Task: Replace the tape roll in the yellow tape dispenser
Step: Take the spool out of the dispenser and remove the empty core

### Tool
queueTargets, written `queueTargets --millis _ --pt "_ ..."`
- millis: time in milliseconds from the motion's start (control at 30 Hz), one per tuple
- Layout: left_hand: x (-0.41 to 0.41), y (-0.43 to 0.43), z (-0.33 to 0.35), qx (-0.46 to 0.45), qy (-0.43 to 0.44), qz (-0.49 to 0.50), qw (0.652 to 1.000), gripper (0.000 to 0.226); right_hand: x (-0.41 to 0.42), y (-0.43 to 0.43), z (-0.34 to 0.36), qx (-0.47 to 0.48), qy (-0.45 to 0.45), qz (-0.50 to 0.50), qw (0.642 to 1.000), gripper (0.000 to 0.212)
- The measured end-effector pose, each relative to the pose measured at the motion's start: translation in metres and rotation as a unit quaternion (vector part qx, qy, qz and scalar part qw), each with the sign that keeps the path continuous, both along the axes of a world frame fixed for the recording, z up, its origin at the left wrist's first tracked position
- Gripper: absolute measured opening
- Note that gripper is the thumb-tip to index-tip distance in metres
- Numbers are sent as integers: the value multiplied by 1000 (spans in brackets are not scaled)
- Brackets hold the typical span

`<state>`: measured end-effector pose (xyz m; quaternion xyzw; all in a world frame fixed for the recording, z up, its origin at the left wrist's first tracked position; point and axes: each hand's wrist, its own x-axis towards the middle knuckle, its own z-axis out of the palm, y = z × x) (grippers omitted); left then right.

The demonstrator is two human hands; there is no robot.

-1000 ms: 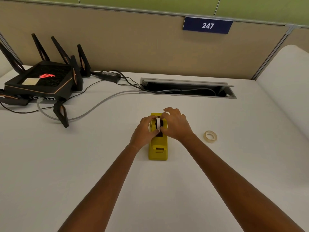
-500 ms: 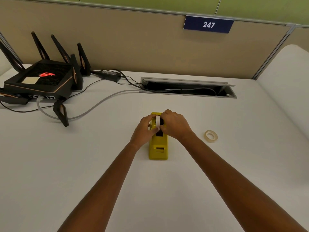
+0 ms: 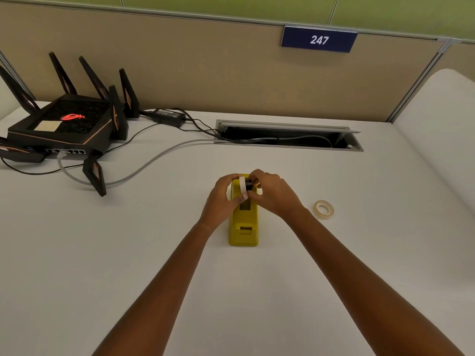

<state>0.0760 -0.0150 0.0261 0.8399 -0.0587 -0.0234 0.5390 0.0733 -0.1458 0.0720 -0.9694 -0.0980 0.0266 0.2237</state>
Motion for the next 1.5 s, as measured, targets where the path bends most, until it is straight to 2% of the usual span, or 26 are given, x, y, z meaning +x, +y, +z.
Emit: queueTargets --millis 233,400,600,867,1133,1500 --pt "-9 3 0 -24 -29 -15 999 52 -17 -6 1 217 18 -60 974 32" --pt "-18 2 5 -52 -54 -19 997 50 -26 -7 -1 304 54 -85 947 33" --pt "-24 3 8 -66 -87 -16 994 47 -35 -7 -2 420 109 -94 896 34" --pt "-28 3 14 -93 -79 -5 993 40 -45 -3 3 495 142 -108 851 33" --pt "-29 3 14 -87 -78 15 993 36 -48 1 7 490 154 -119 850 31" --pt "-32 2 11 -84 -116 42 989 33 -50 6 10 529 163 -165 816 34"
